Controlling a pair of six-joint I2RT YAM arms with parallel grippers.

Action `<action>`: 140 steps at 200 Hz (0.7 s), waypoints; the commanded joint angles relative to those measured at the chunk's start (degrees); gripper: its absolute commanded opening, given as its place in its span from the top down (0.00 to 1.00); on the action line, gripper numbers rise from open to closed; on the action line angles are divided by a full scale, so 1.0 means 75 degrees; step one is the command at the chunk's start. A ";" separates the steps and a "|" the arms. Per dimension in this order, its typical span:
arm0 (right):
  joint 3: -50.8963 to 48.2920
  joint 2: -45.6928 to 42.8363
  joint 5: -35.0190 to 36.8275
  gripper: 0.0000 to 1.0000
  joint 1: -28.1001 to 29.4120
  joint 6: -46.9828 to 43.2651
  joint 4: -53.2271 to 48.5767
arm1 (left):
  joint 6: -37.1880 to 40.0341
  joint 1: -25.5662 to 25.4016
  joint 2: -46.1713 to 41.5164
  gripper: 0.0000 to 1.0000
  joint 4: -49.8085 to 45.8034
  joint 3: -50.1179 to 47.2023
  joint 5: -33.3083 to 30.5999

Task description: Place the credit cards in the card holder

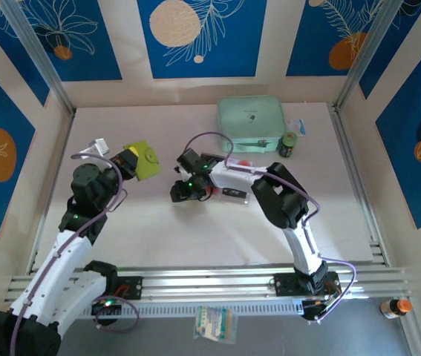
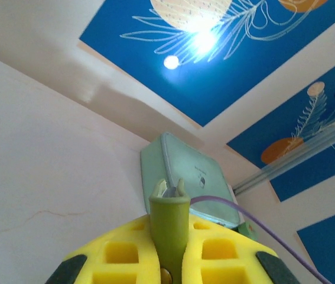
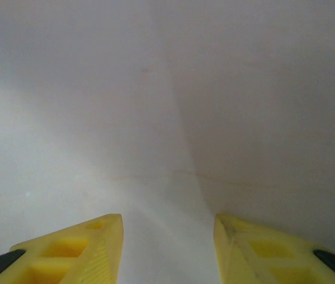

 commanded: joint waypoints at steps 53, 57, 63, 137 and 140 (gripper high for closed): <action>-0.0587 -0.1207 -0.0700 0.56 -0.1033 -0.0847 -0.0082 | -0.0325 0.0045 0.0589 1.00 0.1310 -0.0205 0.1376; -0.0602 -0.1325 -0.0818 0.56 -0.1019 -0.0860 -0.0072 | -0.0319 0.0036 0.0595 1.00 0.1315 -0.0223 0.1370; -0.0626 -0.1502 -0.0986 0.56 -0.0996 -0.0824 -0.0072 | -0.0322 0.0033 0.0597 1.00 0.1288 -0.0234 0.1337; -0.0328 -0.3330 0.0402 0.51 -0.0258 0.0239 -0.0744 | 0.0439 -0.0658 0.0872 1.00 -0.0656 0.0388 -0.0013; -0.0274 -0.3337 0.0483 0.51 -0.0211 0.0251 -0.0792 | 0.0446 -0.0707 0.0891 1.00 -0.0686 0.0393 -0.0072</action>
